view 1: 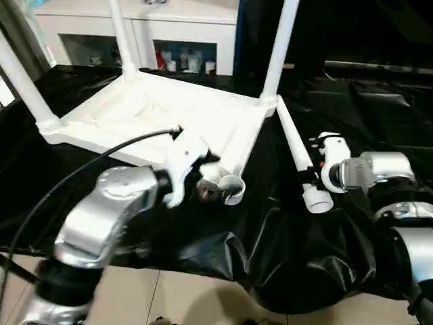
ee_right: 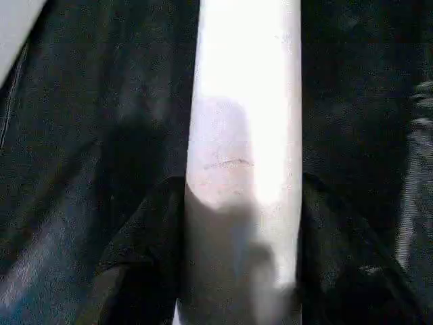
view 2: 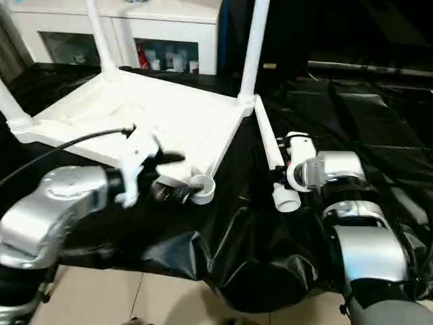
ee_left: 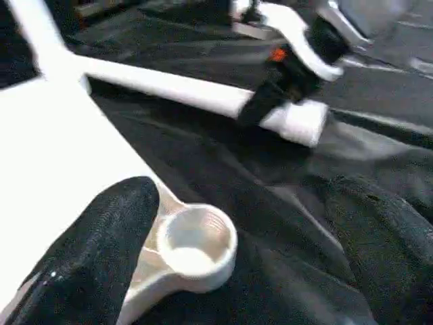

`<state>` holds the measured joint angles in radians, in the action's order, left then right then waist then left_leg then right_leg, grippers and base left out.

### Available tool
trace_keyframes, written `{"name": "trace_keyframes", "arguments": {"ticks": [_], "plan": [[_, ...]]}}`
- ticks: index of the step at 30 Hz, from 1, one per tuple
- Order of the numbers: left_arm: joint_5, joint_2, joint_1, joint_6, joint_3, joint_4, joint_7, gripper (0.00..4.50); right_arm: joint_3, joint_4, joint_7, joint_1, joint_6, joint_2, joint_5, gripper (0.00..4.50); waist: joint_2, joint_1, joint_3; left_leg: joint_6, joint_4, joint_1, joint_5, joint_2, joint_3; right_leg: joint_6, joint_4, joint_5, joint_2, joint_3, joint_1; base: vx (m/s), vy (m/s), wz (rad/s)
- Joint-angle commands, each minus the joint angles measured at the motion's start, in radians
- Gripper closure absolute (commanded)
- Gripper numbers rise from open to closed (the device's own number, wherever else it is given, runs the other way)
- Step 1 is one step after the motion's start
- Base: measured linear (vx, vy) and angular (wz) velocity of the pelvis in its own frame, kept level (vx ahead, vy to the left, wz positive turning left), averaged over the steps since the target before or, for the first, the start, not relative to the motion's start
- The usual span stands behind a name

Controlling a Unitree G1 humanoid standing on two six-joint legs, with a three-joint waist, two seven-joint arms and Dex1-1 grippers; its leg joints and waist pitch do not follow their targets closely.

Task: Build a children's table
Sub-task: Pick table leg

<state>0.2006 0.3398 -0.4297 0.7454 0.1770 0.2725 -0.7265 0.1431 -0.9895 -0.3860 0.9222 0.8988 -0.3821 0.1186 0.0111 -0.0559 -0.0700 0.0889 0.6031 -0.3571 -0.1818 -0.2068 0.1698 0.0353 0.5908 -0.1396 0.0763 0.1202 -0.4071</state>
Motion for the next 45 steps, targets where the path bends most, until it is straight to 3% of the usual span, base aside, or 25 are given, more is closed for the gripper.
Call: {"name": "trace_keyframes", "arguments": {"ticks": [1, 4, 6, 8, 10, 11, 14, 15, 16, 17, 18, 19, 20, 21, 26, 27, 28, 30, 32, 33, 34, 37, 39, 42, 45], "plan": [[0.005, -0.032, -0.013, 0.000, -0.047, -0.021, 0.063, 0.00, 0.066, 0.073, 0.081, -0.046, 0.007, -0.008, 0.027, 2.55, -0.018, -0.004, 0.079, -0.025, -0.054, -0.003, -0.178, -0.004, 0.004, 0.068, -0.088, -0.467, 0.056, -0.042, 0.056, 0.000, 0.000, 0.00], [0.003, -0.047, -0.012, -0.027, -0.054, -0.028, 0.082, 0.00, 0.107, 0.139, 0.118, -0.075, 0.008, -0.003, 0.038, 2.57, -0.020, -0.006, 0.082, -0.028, -0.053, -0.001, -0.181, -0.003, 0.002, 0.057, -0.087, -0.475, 0.055, -0.037, 0.053, 0.000, 0.000, 0.00], [-0.030, -0.109, -0.032, -0.073, -0.055, -0.067, 0.172, 0.00, 0.215, 0.389, 0.194, -0.181, -0.142, 0.048, 0.078, 2.57, -0.019, -0.011, 0.079, -0.029, -0.054, -0.002, -0.177, 0.000, 0.006, 0.021, -0.098, -0.491, 0.054, -0.039, 0.051, 0.000, 0.000, 0.00], [-0.033, -0.145, -0.052, -0.057, -0.062, -0.087, 0.217, 0.00, 0.259, 0.510, 0.187, -0.233, -0.262, 0.084, 0.116, 2.57, -0.015, -0.014, 0.086, -0.030, -0.052, -0.001, -0.165, 0.000, 0.008, -0.002, -0.097, -0.481, 0.051, -0.038, 0.048, 0.000, 0.000, 0.00], [0.023, -0.190, -0.078, -0.022, -0.085, -0.110, 0.207, 0.00, 0.248, 0.634, 0.132, -0.290, -0.348, 0.105, 0.133, 2.57, -0.014, -0.026, 0.094, -0.051, -0.054, -0.013, -0.122, -0.002, 0.004, 0.005, -0.088, -0.420, 0.053, -0.037, 0.054, 0.000, 0.000, 0.00], [0.138, -0.256, -0.118, 0.018, -0.132, -0.136, 0.162, 0.00, 0.219, 0.788, 0.059, -0.351, -0.373, 0.131, 0.168, 2.57, -0.013, -0.027, 0.096, -0.054, -0.052, -0.012, -0.114, -0.004, 0.005, 0.018, -0.082, -0.399, 0.053, -0.039, 0.054, 0.000, 0.000, 0.00], [0.263, -0.349, -0.190, 0.091, -0.202, -0.188, 0.155, 0.00, 0.181, 0.997, -0.067, -0.430, -0.355, 0.166, 0.272, 2.58, -0.022, -0.032, 0.091, -0.088, -0.056, -0.026, -0.095, -0.004, 0.004, 0.049, -0.078, -0.346, 0.049, -0.038, 0.062, 0.000, 0.000, 0.00], [0.282, -0.366, -0.207, 0.107, -0.215, -0.204, 0.158, 0.00, 0.165, 1.029, -0.096, -0.447, -0.354, 0.164, 0.288, 2.59, -0.016, -0.045, 0.091, -0.095, -0.051, -0.011, -0.121, -0.002, 0.010, 0.043, -0.091, -0.378, 0.052, -0.040, 0.052, 0.000, 0.000, 0.00], [0.301, -0.384, -0.232, 0.118, -0.235, -0.232, 0.171, 0.00, 0.142, 1.067, -0.120, -0.469, -0.353, 0.162, 0.299, 2.59, -0.021, -0.039, 0.090, -0.100, -0.057, -0.023, -0.108, -0.004, 0.001, 0.052, -0.081, -0.366, 0.053, -0.037, 0.063, 0.000, 0.000, 0.00], [0.302, -0.384, -0.233, 0.119, -0.236, -0.234, 0.171, 0.00, 0.140, 1.069, -0.121, -0.470, -0.353, 0.162, 0.300, 2.59, -0.019, -0.038, 0.087, -0.100, -0.058, -0.023, -0.116, -0.003, 0.002, 0.044, -0.088, -0.390, 0.050, -0.035, 0.058, 0.000, 0.000, 0.00], [0.320, -0.403, -0.263, 0.123, -0.261, -0.271, 0.191, 0.00, 0.109, 1.102, -0.150, -0.492, -0.360, 0.161, 0.307, 2.59, -0.012, -0.041, 0.087, -0.096, -0.053, -0.009, -0.131, -0.001, 0.007, 0.036, -0.097, -0.426, 0.053, -0.038, 0.050, 0.000, 0.000, 0.00], [0.364, -0.438, -0.320, 0.122, -0.321, -0.340, 0.228, 0.00, 0.038, 1.153, -0.176, -0.539, -0.389, 0.158, 0.299, 2.59, -0.004, -0.043, 0.086, -0.094, -0.052, -0.012, -0.129, 0.005, 0.008, 0.029, -0.101, -0.433, 0.048, -0.036, 0.053, 0.000, 0.000, 0.00], [0.364, -0.438, -0.320, 0.122, -0.321, -0.340, 0.228, 0.00, 0.038, 1.153, -0.176, -0.539, -0.389, 0.158, 0.299, 2.59, 0.001, -0.042, 0.087, -0.093, -0.051, -0.009, -0.137, 0.004, 0.009, 0.024, -0.107, -0.437, 0.046, -0.036, 0.050, 0.000, 0.000, 0.00], [0.386, -0.450, -0.339, 0.123, -0.345, -0.361, 0.236, 0.00, 0.004, 1.160, -0.180, -0.555, -0.406, 0.152, 0.280, 2.59, -0.007, -0.041, 0.087, -0.092, -0.055, -0.008, -0.151, 0.002, 0.004, 0.019, -0.109, -0.449, 0.047, -0.030, 0.054, 0.000, 0.000, 0.00], [0.430, -0.468, -0.395, 0.133, -0.389, -0.424, 0.250, 0.00, -0.115, 1.193, -0.192, -0.612, -0.455, 0.142, 0.173, 2.59, 0.012, -0.036, 0.090, -0.084, -0.057, -0.009, -0.156, -0.001, -0.001, 0.021, -0.110, -0.420, 0.047, -0.029, 0.054, 0.000, 0.000, 0.00], [0.413, -0.476, -0.399, 0.120, -0.385, -0.454, 0.280, 0.00, -0.145, 1.200, -0.187, -0.619, -0.463, 0.142, 0.155, 2.59, -0.001, -0.036, 0.092, -0.090, -0.056, -0.015, -0.149, -0.001, -0.002, 0.029, -0.104, -0.400, 0.048, -0.030, 0.061, 0.000, 0.000, 0.00], [0.413, -0.476, -0.399, 0.120, -0.385, -0.454, 0.280, 0.00, -0.145, 1.200, -0.187, -0.619, -0.463, 0.142, 0.155, 2.59, 0.001, -0.037, 0.093, -0.092, -0.056, -0.015, -0.142, -0.001, -0.002, 0.031, -0.102, -0.395, 0.050, -0.031, 0.061, 0.000, 0.000, 0.00], [0.416, -0.493, -0.409, 0.111, -0.406, -0.478, 0.324, 0.00, -0.191, 1.197, -0.171, -0.624, -0.474, 0.127, 0.115, 2.59, -0.014, -0.037, 0.094, -0.095, -0.055, -0.018, -0.130, -0.003, -0.002, 0.035, -0.098, -0.384, 0.052, -0.033, 0.064, 0.000, 0.000, 0.00], [0.430, -0.504, -0.413, 0.115, -0.428, -0.477, 0.351, 0.29, -0.214, 1.184, -0.148, -0.621, -0.478, 0.122, 0.083, 2.59, -0.008, -0.039, 0.092, -0.094, -0.056, -0.016, -0.120, -0.004, -0.002, 0.038, -0.096, -0.382, 0.053, -0.035, 0.061, 0.000, 0.000, 0.00], [0.447, -0.512, -0.419, 0.122, -0.449, -0.474, 0.376, 0.36, -0.234, 1.165, -0.120, -0.614, -0.484, 0.121, 0.049, 2.59, -0.022, -0.037, 0.091, -0.093, -0.055, -0.018, -0.122, -0.003, 0.000, 0.036, -0.097, -0.394, 0.055, -0.034, 0.063, 0.000, 0.000, 0.00], [0.459, -0.517, -0.420, 0.129, -0.464, -0.463, 0.394, 0.36, -0.250, 1.149, -0.099, -0.605, -0.487, 0.122, 0.019, 2.59, -0.025, -0.037, 0.090, -0.092, -0.055, -0.018, -0.124, -0.001, 0.002, 0.030, -0.099, -0.413, 0.055, -0.034, 0.061, 0.000, 0.000, 0.00], [0.466, -0.521, -0.416, 0.140, -0.480, -0.437, 0.432, 0.56, -0.284, 1.115, -0.034, -0.581, -0.488, 0.134, -0.063, 2.59, -0.018, -0.033, 0.087, -0.079, -0.055, -0.011, -0.137, -0.003, 0.002, 0.013, -0.103, -0.448, 0.054, -0.034, 0.053, 0.000, 0.000, 0.00], [0.453, -0.525, -0.414, 0.132, -0.479, -0.431, 0.465, 0.75, -0.303, 1.101, 0.002, -0.564, -0.486, 0.145, -0.102, 2.59, -0.027, -0.029, 0.087, -0.077, -0.056, -0.013, -0.142, -0.003, 0.002, 0.001, -0.103, -0.445, 0.052, -0.034, 0.055, 0.000, 0.000, 0.00], [0.421, -0.555, -0.419, 0.069, -0.485, -0.456, 0.557, 0.96, -0.326, 1.078, 0.094, -0.531, -0.471, 0.183, -0.153, 2.59, -0.022, -0.028, 0.088, -0.072, -0.059, -0.013, -0.137, -0.006, -0.001, 0.001, -0.097, -0.412, 0.052, -0.036, 0.054, 0.000, 0.000, 0.00], [0.421, -0.560, -0.422, 0.057, -0.483, -0.464, 0.565, 1.16, -0.334, 1.069, 0.103, -0.526, -0.478, 0.189, -0.160, 2.59, -0.028, -0.031, 0.090, -0.068, -0.060, -0.012, -0.135, -0.007, -0.002, -0.001, -0.091, -0.374, 0.054, -0.039, 0.057, 0.000, 0.000, 0.00]]}}
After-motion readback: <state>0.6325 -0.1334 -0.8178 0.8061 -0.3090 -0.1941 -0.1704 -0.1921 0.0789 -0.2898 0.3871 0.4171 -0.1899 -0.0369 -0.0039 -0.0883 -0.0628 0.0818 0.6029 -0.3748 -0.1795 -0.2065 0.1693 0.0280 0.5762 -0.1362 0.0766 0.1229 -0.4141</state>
